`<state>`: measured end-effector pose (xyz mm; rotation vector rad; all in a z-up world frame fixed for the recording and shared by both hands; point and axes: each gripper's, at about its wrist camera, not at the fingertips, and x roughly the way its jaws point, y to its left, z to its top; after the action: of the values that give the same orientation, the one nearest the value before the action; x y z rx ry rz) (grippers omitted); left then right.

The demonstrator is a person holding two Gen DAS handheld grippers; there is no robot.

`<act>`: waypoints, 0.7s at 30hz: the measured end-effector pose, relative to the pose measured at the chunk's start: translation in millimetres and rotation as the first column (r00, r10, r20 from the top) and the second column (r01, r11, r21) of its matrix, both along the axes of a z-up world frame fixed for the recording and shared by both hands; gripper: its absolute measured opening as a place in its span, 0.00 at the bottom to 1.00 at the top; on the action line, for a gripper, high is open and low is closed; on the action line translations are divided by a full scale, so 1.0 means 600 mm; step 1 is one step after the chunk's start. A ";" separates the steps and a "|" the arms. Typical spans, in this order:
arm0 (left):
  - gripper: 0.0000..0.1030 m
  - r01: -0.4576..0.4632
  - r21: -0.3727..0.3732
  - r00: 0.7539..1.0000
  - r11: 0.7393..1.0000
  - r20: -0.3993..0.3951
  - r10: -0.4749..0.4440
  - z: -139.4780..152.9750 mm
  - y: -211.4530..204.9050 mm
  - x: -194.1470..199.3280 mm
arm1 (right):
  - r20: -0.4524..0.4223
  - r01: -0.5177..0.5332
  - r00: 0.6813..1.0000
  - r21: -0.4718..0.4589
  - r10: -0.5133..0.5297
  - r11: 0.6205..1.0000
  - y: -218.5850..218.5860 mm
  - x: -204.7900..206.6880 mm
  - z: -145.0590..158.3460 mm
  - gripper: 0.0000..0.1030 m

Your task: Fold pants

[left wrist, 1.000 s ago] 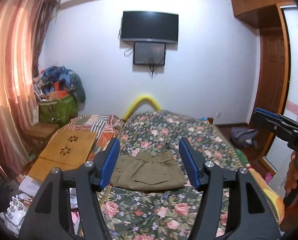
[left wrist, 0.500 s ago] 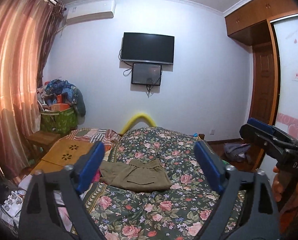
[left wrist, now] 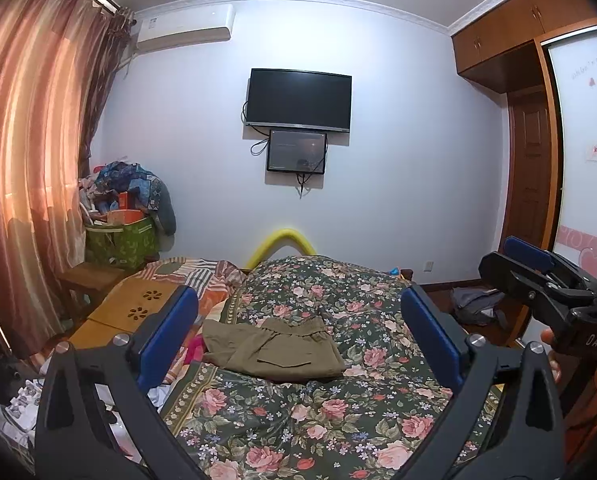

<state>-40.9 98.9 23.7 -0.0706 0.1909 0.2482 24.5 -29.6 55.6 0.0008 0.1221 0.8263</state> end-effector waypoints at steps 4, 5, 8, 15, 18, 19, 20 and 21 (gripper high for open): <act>1.00 0.000 -0.001 1.000 1.000 0.000 0.000 0.000 -0.001 0.000 | -0.001 0.000 1.000 -0.001 0.000 1.000 -0.004 -0.003 -0.006 0.99; 1.00 -0.001 0.000 1.000 1.000 -0.001 0.001 0.000 -0.001 0.000 | -0.002 0.000 1.000 -0.002 0.000 1.000 -0.004 -0.003 -0.006 0.99; 1.00 -0.001 0.000 1.000 1.000 -0.002 0.001 -0.001 0.000 0.001 | -0.006 0.003 1.000 0.000 -0.003 1.000 -0.004 -0.004 -0.007 0.99; 1.00 0.001 -0.003 1.000 1.000 -0.011 -0.001 -0.009 0.001 0.009 | -0.023 0.010 1.000 0.003 -0.010 1.000 -0.011 -0.001 -0.010 0.99; 1.00 0.001 -0.001 1.000 1.000 -0.011 -0.001 -0.010 0.001 0.011 | -0.028 0.014 0.999 0.005 -0.014 1.000 -0.016 0.000 -0.009 0.99; 1.00 0.000 -0.001 1.000 1.000 -0.012 0.000 -0.010 0.001 0.012 | -0.030 0.016 0.999 0.006 -0.016 1.000 -0.016 0.000 -0.009 0.99; 1.00 0.002 -0.002 1.000 1.000 -0.013 -0.002 -0.010 0.001 0.012 | -0.031 0.017 0.999 0.006 -0.017 1.000 -0.017 0.001 -0.010 0.99; 1.00 0.002 -0.002 1.000 1.000 -0.014 -0.002 -0.011 0.002 0.013 | -0.033 0.018 0.999 0.007 -0.018 1.000 -0.019 0.001 -0.009 0.99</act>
<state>-32.8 99.9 17.0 -0.0710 0.2053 0.2463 25.2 -41.1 50.0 0.0222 0.1495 0.8089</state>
